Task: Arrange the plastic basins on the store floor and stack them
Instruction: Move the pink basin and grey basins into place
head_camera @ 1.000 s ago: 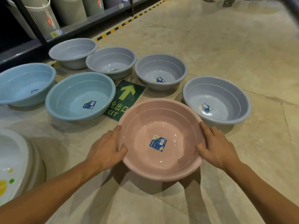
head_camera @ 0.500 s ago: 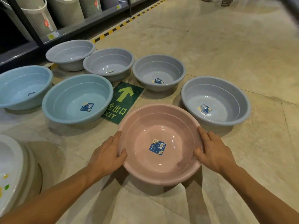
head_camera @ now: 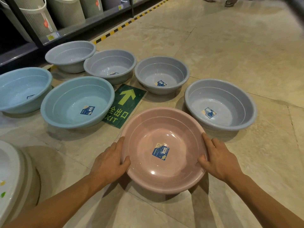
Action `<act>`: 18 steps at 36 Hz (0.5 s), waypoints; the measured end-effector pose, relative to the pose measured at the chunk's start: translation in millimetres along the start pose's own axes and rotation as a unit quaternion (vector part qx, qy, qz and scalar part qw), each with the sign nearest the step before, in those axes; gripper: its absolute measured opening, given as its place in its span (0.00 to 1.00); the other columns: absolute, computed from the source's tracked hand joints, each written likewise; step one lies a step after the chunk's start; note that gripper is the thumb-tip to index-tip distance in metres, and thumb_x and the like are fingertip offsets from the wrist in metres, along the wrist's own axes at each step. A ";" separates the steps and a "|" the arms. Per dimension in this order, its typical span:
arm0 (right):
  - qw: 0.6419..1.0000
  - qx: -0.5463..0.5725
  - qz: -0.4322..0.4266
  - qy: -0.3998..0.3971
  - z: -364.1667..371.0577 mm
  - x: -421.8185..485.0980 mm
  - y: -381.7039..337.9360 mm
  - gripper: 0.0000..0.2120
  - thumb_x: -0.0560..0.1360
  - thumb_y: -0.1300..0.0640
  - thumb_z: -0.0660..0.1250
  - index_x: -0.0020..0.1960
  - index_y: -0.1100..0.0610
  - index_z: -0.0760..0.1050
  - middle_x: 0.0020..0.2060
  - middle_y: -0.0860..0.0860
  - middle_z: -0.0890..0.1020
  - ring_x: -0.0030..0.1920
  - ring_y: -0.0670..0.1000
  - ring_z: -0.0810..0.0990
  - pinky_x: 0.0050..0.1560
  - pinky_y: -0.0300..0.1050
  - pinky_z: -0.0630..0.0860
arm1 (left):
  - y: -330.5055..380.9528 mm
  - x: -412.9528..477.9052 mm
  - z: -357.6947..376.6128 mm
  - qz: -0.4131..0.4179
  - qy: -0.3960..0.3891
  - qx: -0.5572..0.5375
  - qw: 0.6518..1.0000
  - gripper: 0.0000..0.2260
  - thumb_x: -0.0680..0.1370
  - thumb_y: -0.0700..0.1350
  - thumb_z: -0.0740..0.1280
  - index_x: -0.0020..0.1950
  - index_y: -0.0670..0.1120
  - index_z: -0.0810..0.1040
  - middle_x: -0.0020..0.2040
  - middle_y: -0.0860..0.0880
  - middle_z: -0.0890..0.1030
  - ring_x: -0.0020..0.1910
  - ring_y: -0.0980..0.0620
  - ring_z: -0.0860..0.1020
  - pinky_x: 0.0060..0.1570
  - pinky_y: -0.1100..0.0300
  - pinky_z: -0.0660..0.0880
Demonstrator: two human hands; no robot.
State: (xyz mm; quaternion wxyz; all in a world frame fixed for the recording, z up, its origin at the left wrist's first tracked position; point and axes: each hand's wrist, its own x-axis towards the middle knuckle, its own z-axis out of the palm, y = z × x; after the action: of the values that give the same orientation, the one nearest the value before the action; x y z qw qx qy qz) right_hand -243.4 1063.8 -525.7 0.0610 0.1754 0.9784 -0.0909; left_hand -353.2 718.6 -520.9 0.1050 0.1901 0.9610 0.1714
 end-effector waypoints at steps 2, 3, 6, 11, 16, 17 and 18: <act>1.000 0.003 0.003 -0.005 -1.2 -0.1 -1.2 0.39 0.77 0.41 0.60 0.83 0.49 0.49 0.57 0.51 0.71 0.56 0.52 0.71 0.41 0.48 0.78 | -0.4 0.9 0.5 -0.006 -0.001 0.009 1.000 0.31 0.79 0.58 0.59 0.79 0.53 0.52 0.57 0.50 0.75 0.50 0.52 0.75 0.48 0.56 0.76; 1.000 0.005 0.007 -0.003 -2.9 0.4 -2.1 0.39 0.76 0.41 0.60 0.82 0.49 0.51 0.56 0.51 0.70 0.54 0.51 0.71 0.41 0.48 0.78 | -0.1 1.2 0.7 -0.010 0.000 0.017 1.000 0.31 0.79 0.59 0.58 0.79 0.53 0.53 0.57 0.50 0.75 0.50 0.51 0.75 0.49 0.55 0.76; 1.000 -0.003 0.008 0.017 -12.4 4.8 -6.7 0.36 0.76 0.40 0.61 0.80 0.50 0.59 0.53 0.51 0.72 0.50 0.50 0.71 0.39 0.45 0.75 | 2.3 3.3 -2.3 -0.021 0.026 0.061 0.998 0.30 0.78 0.61 0.57 0.78 0.53 0.57 0.58 0.49 0.74 0.53 0.49 0.74 0.51 0.52 0.74; 0.999 -0.028 -0.013 0.020 -44.0 19.9 -23.1 0.27 0.76 0.43 0.65 0.72 0.52 0.72 0.60 0.52 0.77 0.57 0.55 0.78 0.45 0.50 0.79 | 10.6 22.3 -30.5 0.019 0.054 0.097 0.994 0.27 0.77 0.62 0.55 0.73 0.53 0.69 0.62 0.50 0.75 0.59 0.49 0.74 0.57 0.52 0.71; 0.989 -0.138 -0.047 -0.027 -91.0 41.2 -61.9 0.21 0.80 0.43 0.61 0.69 0.50 0.74 0.61 0.51 0.79 0.57 0.55 0.80 0.48 0.49 0.77 | 23.7 46.8 -77.9 0.072 0.035 0.141 0.987 0.25 0.77 0.61 0.53 0.67 0.51 0.74 0.60 0.50 0.79 0.57 0.50 0.76 0.58 0.52 0.73; 0.987 -0.152 -0.049 -0.033 -101.1 45.1 -70.9 0.20 0.80 0.43 0.60 0.68 0.50 0.74 0.61 0.51 0.79 0.58 0.55 0.80 0.47 0.49 0.75 | 25.9 50.5 -89.2 0.077 0.034 0.149 0.985 0.24 0.78 0.61 0.54 0.67 0.51 0.75 0.60 0.50 0.79 0.57 0.50 0.77 0.58 0.51 0.73; 0.985 -0.163 -0.051 -0.039 -111.4 49.0 -80.2 0.19 0.80 0.43 0.60 0.67 0.50 0.74 0.61 0.51 0.79 0.59 0.56 0.80 0.47 0.49 0.74 | 28.1 53.6 -101.3 0.080 0.037 0.153 0.984 0.22 0.79 0.60 0.55 0.67 0.51 0.75 0.60 0.50 0.80 0.57 0.50 0.77 0.57 0.51 0.73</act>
State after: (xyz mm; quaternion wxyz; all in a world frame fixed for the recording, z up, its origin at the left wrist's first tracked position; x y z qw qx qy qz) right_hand -327.2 1028.3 -411.9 0.1217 0.1089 0.9847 0.0601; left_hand -419.5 735.2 -424.7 0.0254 0.2742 0.9606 0.0370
